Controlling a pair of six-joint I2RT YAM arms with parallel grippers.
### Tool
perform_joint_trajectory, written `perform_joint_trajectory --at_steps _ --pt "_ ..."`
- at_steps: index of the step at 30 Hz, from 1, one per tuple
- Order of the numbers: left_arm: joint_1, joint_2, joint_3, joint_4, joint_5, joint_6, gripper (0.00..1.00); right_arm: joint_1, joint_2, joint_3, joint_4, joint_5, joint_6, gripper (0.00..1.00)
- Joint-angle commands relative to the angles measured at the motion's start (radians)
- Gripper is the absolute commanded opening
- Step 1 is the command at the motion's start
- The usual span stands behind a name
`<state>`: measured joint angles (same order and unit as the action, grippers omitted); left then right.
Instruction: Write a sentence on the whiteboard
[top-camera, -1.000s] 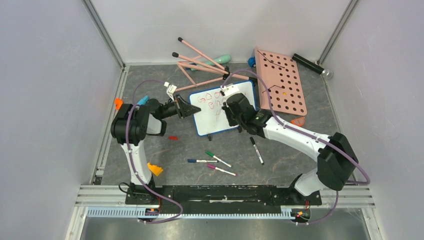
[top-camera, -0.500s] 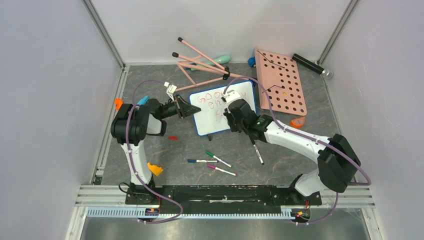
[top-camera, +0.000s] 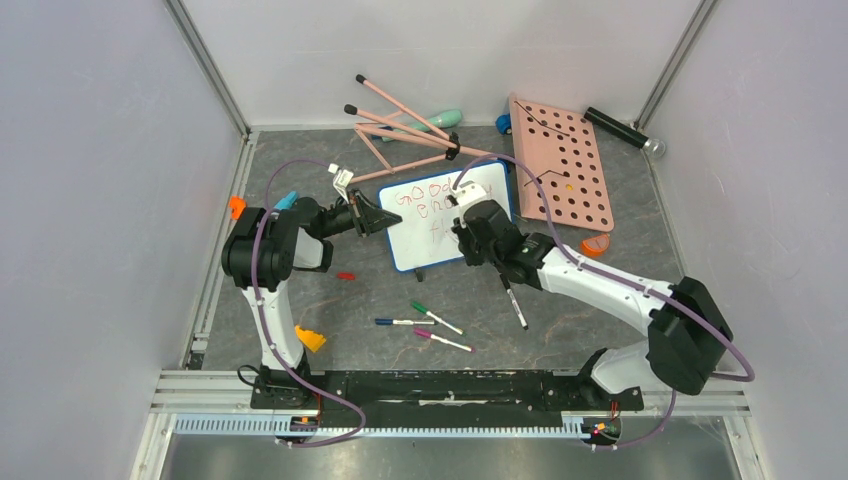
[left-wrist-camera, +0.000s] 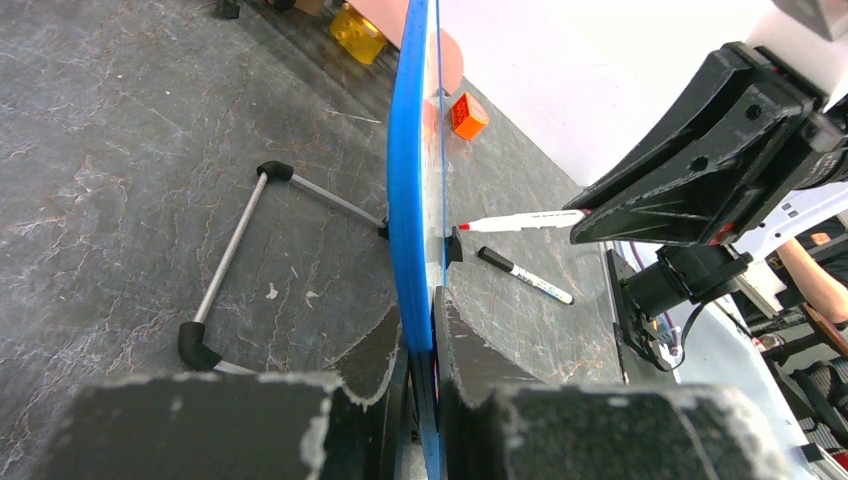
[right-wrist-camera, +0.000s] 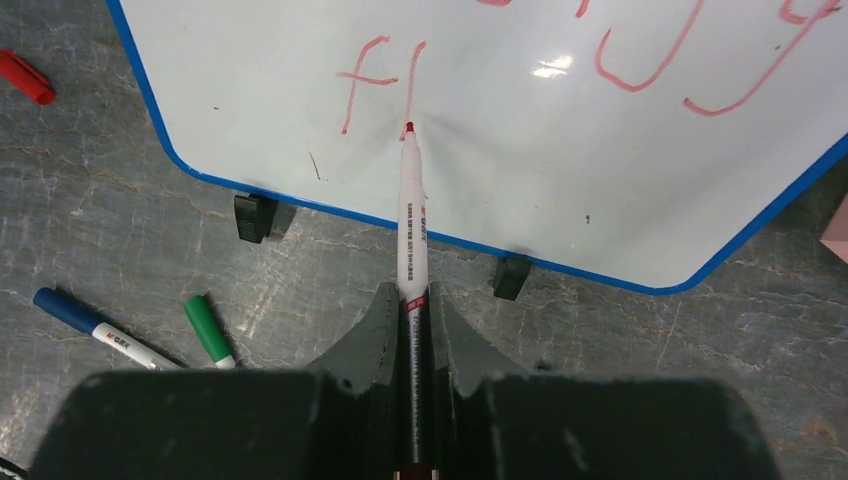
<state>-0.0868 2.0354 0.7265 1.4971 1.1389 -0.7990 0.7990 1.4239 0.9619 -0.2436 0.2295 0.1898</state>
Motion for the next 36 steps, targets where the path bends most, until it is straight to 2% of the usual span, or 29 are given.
perform_joint_trajectory --at_steps 1,19,29,36 --pt "-0.004 0.003 0.017 0.06 0.021 0.101 0.02 -0.01 -0.052 0.027 0.01 0.037 -0.017 0.0" --pt "-0.004 0.005 0.019 0.06 0.022 0.1 0.02 -0.029 0.041 0.104 -0.003 0.04 -0.041 0.0" --pt "-0.004 0.005 0.019 0.06 0.024 0.1 0.02 -0.029 0.014 0.014 0.008 -0.015 -0.05 0.0" --pt "-0.006 0.005 0.021 0.06 0.024 0.101 0.02 -0.033 -0.017 -0.007 -0.02 0.07 -0.047 0.0"
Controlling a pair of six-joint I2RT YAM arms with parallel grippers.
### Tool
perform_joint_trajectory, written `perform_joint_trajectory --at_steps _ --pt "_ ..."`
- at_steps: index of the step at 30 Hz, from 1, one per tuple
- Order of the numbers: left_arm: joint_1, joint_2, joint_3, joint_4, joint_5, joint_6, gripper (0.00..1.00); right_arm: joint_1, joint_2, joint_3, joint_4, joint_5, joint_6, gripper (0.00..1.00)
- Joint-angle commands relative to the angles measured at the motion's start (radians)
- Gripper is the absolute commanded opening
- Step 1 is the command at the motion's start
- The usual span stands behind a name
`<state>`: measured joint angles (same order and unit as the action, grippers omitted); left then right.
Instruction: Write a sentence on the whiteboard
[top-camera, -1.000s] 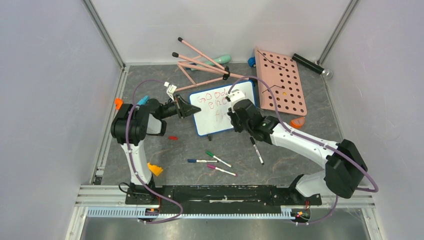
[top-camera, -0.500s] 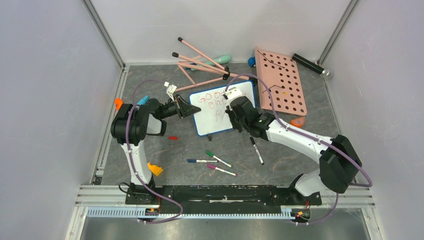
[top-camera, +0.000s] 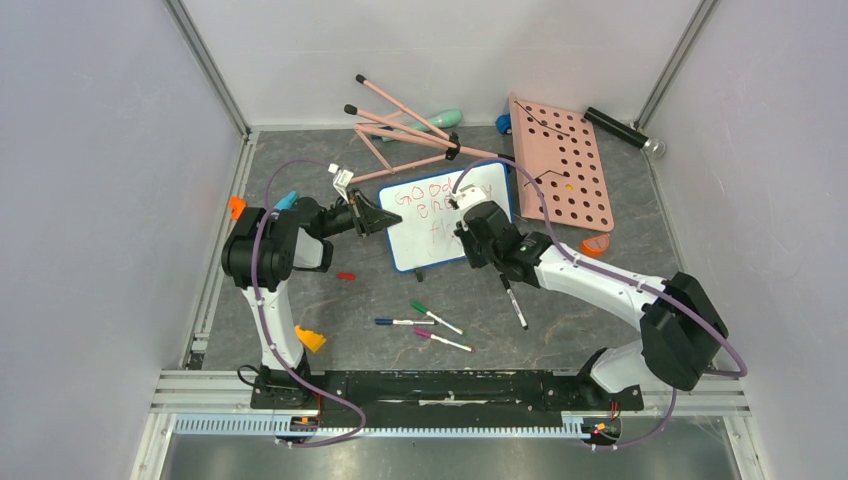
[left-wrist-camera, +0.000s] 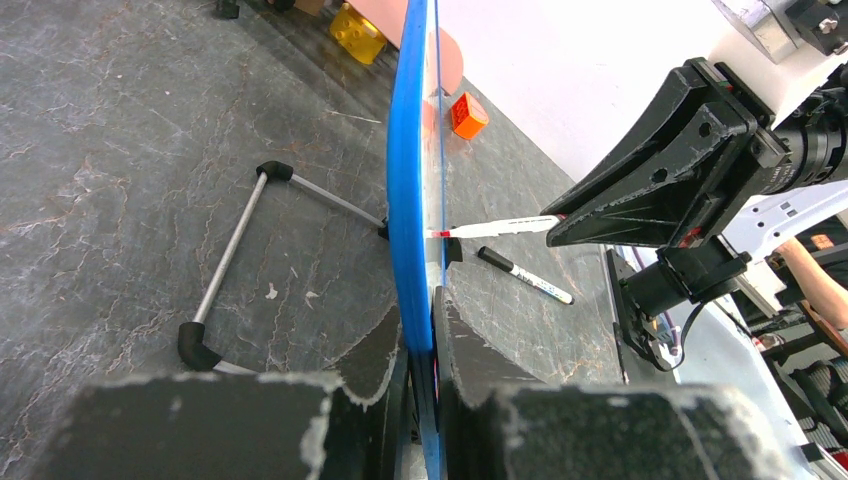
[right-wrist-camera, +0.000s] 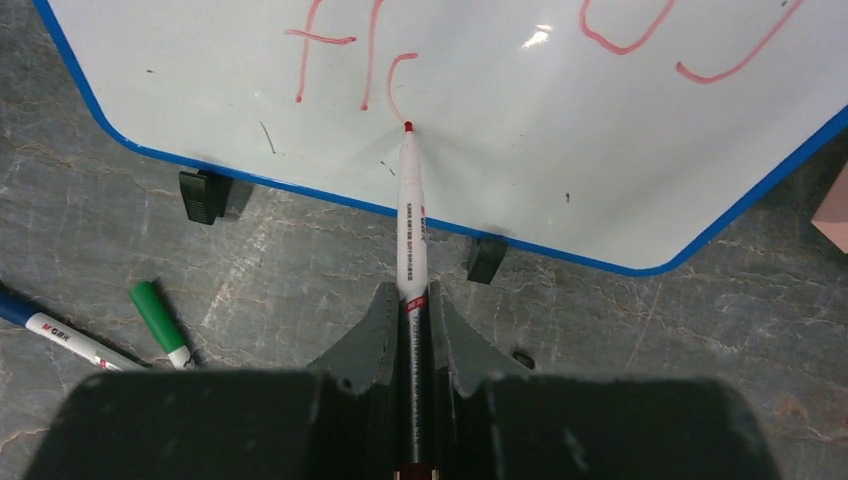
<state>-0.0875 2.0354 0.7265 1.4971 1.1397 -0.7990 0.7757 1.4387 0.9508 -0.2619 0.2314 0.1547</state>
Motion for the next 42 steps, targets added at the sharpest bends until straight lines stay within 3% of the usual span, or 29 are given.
perform_joint_trajectory --at_steps 1,13,23,32,42 --pt "-0.005 0.005 0.021 0.061 0.024 0.1 0.02 -0.013 -0.029 0.01 -0.005 0.077 -0.013 0.0" --pt "-0.005 0.004 0.021 0.06 0.023 0.1 0.02 -0.022 0.025 0.117 -0.011 0.065 -0.008 0.0" --pt "-0.004 0.006 0.021 0.06 0.025 0.1 0.02 -0.023 0.031 0.104 0.017 -0.039 -0.019 0.0" --pt "-0.004 0.005 0.021 0.06 0.025 0.101 0.02 -0.033 -0.048 0.068 0.015 0.024 -0.022 0.0" --pt "-0.004 0.005 0.021 0.06 0.025 0.101 0.02 -0.051 -0.024 0.06 0.0 0.031 -0.019 0.0"
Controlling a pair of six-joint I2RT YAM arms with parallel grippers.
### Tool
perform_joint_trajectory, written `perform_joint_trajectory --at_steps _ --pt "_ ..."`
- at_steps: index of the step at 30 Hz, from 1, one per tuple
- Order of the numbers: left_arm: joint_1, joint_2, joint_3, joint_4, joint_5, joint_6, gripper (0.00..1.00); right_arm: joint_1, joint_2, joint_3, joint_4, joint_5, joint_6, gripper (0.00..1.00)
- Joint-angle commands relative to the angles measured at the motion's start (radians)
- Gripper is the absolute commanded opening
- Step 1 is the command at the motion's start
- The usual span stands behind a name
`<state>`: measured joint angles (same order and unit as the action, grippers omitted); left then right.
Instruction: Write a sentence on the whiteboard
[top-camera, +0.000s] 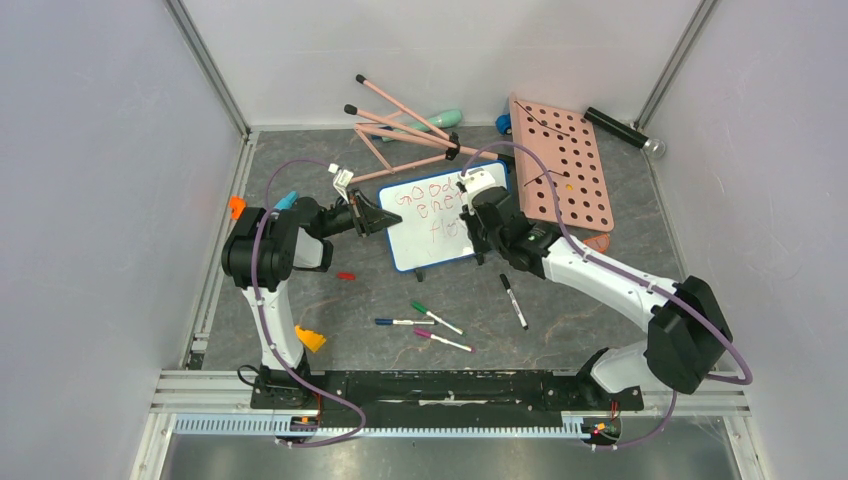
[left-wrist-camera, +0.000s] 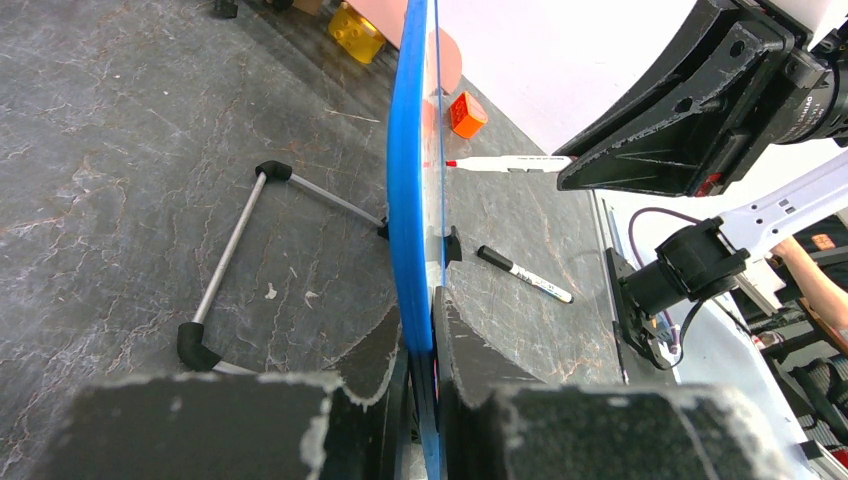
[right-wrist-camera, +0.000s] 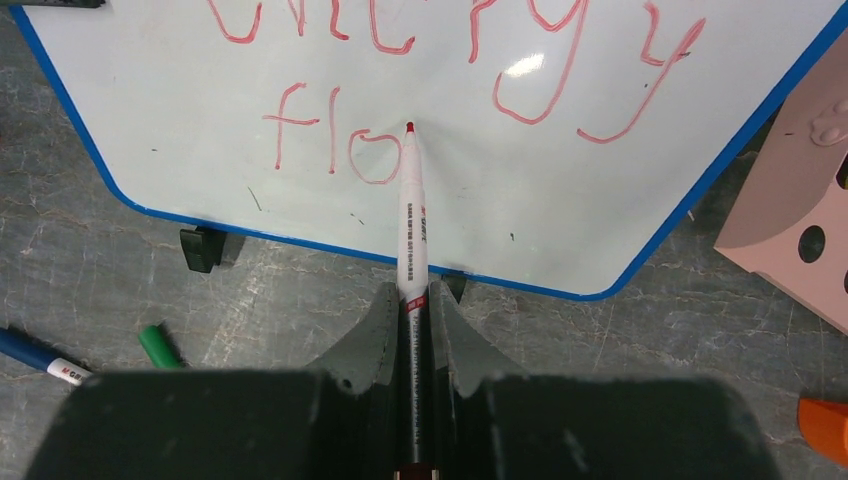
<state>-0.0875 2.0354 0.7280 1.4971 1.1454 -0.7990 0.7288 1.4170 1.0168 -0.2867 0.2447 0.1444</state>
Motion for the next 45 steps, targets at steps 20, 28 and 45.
perform_joint_trajectory --at_steps 20,28,45 --pt "-0.005 0.006 0.019 0.06 0.019 0.1 0.02 -0.039 -0.028 -0.088 0.036 0.032 0.003 0.0" --pt "-0.006 0.004 0.019 0.06 0.02 0.1 0.02 -0.065 0.002 -0.027 0.025 0.015 -0.008 0.0" --pt "-0.006 0.005 0.021 0.06 0.02 0.1 0.02 -0.082 -0.029 -0.071 0.021 0.02 -0.009 0.0"
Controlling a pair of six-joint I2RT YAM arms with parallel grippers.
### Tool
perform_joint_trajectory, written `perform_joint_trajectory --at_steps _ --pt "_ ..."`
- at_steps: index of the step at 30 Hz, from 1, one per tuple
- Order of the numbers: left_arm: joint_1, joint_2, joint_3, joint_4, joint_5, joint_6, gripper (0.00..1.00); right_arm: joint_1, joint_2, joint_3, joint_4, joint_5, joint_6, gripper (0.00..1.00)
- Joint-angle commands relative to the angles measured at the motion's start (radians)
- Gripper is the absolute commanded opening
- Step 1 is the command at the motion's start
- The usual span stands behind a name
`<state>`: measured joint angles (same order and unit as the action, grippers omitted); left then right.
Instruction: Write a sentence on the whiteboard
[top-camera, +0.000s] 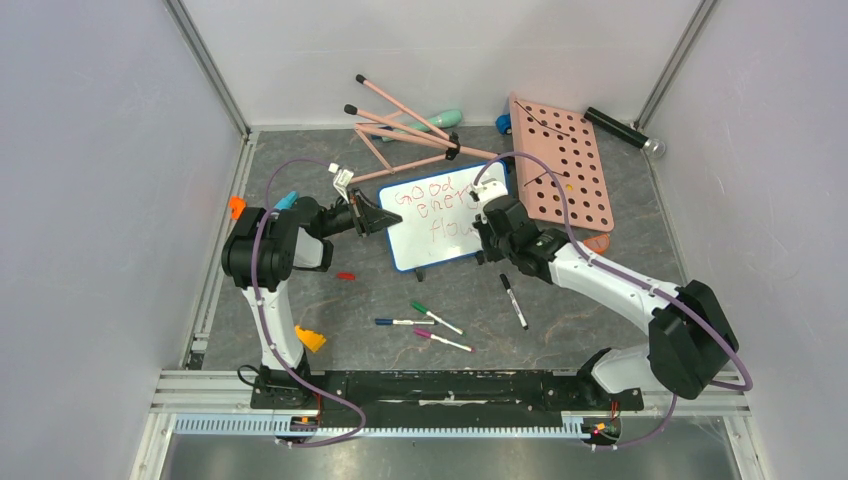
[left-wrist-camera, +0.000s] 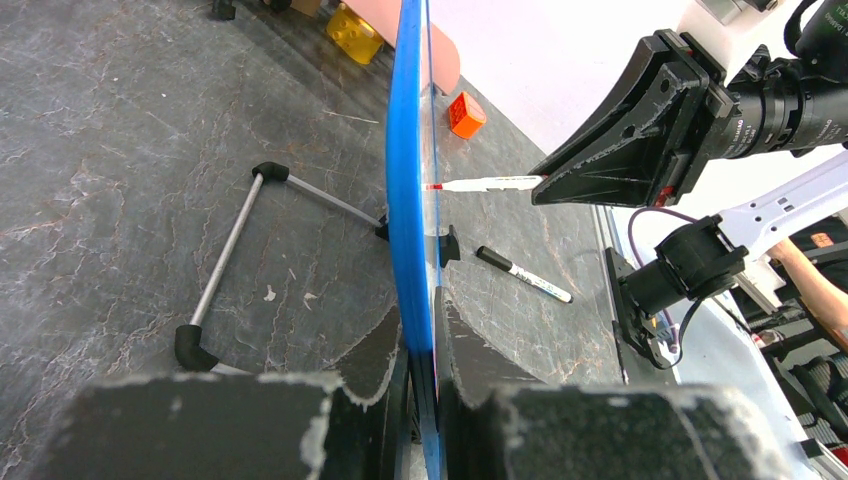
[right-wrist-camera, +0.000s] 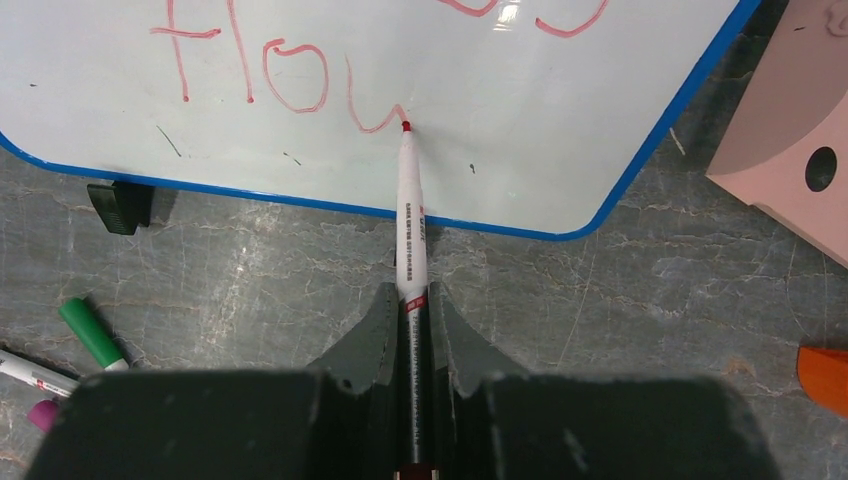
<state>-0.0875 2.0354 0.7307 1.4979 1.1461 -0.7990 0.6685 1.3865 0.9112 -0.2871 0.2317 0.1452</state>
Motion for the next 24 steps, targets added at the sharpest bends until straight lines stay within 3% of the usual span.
perform_joint_trajectory --at_steps 1,24 --pt "-0.006 0.006 0.018 0.059 0.02 0.1 0.02 -0.024 0.009 0.046 0.02 0.033 -0.012 0.0" --pt "-0.006 0.009 0.021 0.059 0.021 0.097 0.02 -0.045 0.005 0.116 0.021 0.007 -0.019 0.0"
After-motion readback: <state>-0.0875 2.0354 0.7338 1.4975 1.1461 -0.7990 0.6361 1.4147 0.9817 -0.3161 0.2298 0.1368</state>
